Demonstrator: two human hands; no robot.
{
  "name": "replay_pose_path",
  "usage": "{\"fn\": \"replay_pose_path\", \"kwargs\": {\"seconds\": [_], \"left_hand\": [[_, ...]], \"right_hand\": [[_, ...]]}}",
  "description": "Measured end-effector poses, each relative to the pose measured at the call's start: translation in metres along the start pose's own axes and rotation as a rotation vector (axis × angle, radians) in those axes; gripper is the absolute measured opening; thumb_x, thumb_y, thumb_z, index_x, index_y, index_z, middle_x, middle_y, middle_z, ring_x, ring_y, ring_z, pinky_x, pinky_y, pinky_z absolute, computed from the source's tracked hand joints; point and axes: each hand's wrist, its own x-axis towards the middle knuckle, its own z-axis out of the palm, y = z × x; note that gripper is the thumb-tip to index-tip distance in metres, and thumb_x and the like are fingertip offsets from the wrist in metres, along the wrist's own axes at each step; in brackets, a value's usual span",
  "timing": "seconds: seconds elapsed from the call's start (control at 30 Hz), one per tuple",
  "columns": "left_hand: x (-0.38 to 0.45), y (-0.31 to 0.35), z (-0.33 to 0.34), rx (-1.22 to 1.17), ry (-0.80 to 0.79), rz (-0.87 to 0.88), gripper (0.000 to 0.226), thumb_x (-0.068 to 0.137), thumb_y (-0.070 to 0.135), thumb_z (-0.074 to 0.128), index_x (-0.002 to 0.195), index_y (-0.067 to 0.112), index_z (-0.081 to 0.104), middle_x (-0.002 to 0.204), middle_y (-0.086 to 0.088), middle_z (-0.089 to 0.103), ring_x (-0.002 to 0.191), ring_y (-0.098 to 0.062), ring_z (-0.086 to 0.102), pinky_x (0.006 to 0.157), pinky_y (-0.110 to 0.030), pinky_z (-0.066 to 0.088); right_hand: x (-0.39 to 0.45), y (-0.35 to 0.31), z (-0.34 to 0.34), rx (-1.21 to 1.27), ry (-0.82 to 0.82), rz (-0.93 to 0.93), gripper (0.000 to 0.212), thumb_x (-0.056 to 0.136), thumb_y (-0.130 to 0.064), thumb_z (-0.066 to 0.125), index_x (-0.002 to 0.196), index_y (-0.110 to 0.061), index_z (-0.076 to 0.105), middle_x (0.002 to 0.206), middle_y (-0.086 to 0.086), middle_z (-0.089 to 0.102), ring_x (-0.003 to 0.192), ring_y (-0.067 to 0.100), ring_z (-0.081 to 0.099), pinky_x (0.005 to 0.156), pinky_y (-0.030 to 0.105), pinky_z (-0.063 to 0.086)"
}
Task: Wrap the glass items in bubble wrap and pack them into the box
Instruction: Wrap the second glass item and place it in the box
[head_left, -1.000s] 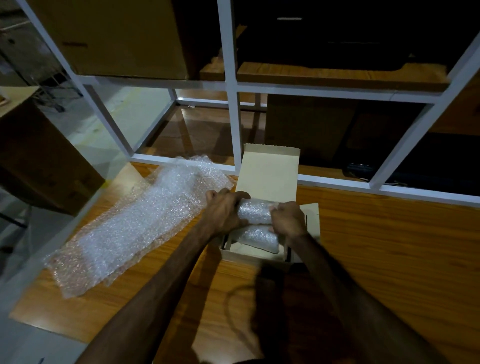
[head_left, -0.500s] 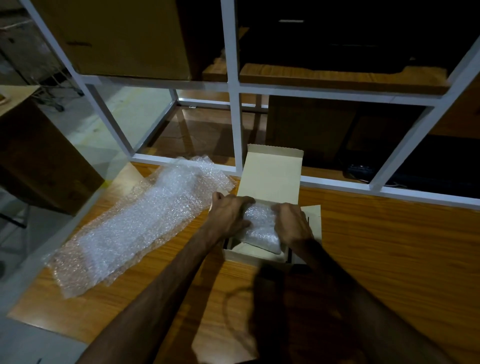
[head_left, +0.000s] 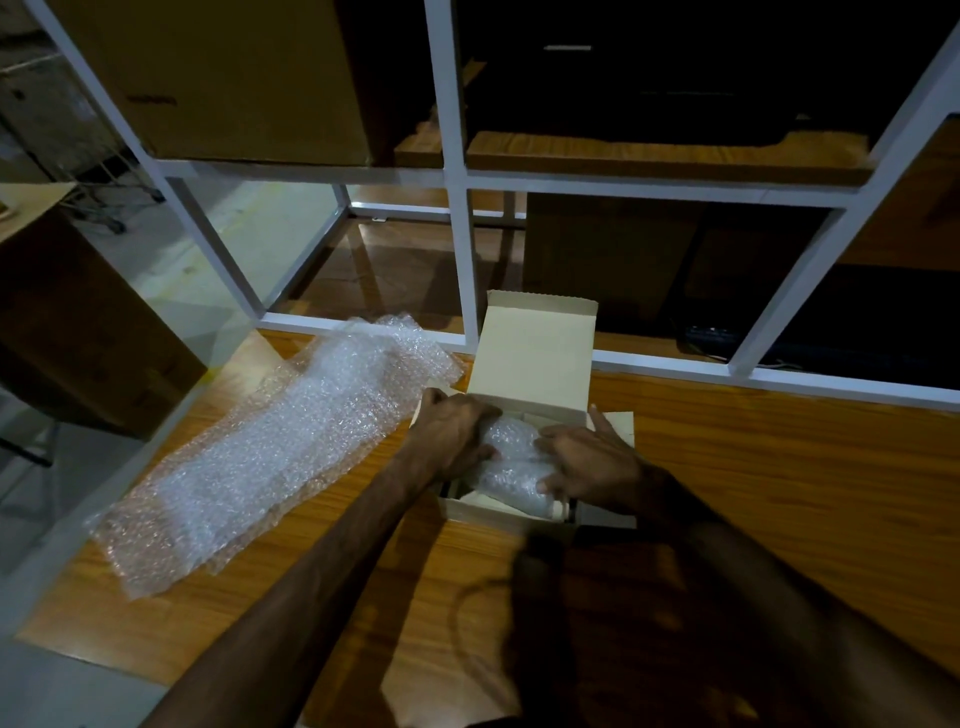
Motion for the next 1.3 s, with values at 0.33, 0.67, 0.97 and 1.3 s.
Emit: {"fn": "replay_pose_path", "kwargs": {"seconds": [0.33, 0.67, 0.97, 1.3], "left_hand": [[-0.015, -0.004, 0.006, 0.182, -0.025, 0.045, 0.099, 0.073, 0.069, 0.079, 0.154, 0.020, 0.048, 0.158, -0.003, 0.046, 0.150, -0.025, 0.027, 0.120, -0.049, 0.017], [-0.018, -0.008, 0.006, 0.109, 0.010, 0.011, 0.093, 0.073, 0.069, 0.080, 0.151, 0.027, 0.052, 0.156, 0.001, 0.052, 0.150, -0.021, 0.029, 0.120, -0.052, 0.015], [-0.016, -0.013, 0.006, 0.061, -0.032, -0.012, 0.103, 0.062, 0.069, 0.087, 0.152, 0.036, 0.049, 0.159, -0.008, 0.044, 0.151, -0.027, 0.028, 0.118, -0.050, 0.018], [-0.017, -0.013, 0.002, -0.014, -0.021, -0.028, 0.083, 0.074, 0.043, 0.088, 0.149, 0.034, 0.054, 0.159, -0.006, 0.045, 0.151, -0.023, 0.028, 0.118, -0.047, 0.018]], "right_hand": [[-0.007, 0.002, 0.006, 0.110, 0.161, -0.020, 0.046, 0.107, -0.045, 0.050, 0.146, -0.021, 0.056, 0.158, -0.002, 0.051, 0.151, 0.014, 0.039, 0.127, 0.059, -0.004], [-0.003, 0.010, 0.004, 0.060, 0.054, -0.051, 0.114, 0.078, -0.077, 0.067, 0.165, -0.025, 0.015, 0.165, 0.001, 0.041, 0.153, 0.022, 0.033, 0.123, 0.066, -0.012], [-0.004, 0.015, 0.003, 0.143, 0.046, -0.036, 0.115, 0.071, -0.073, 0.076, 0.163, -0.032, 0.020, 0.170, -0.001, 0.029, 0.158, 0.021, 0.020, 0.124, 0.063, -0.012], [-0.011, 0.008, -0.008, 0.194, 0.073, -0.038, 0.103, 0.074, -0.061, 0.082, 0.159, -0.034, 0.031, 0.162, -0.006, 0.044, 0.153, 0.021, 0.031, 0.124, 0.058, -0.006]]}}
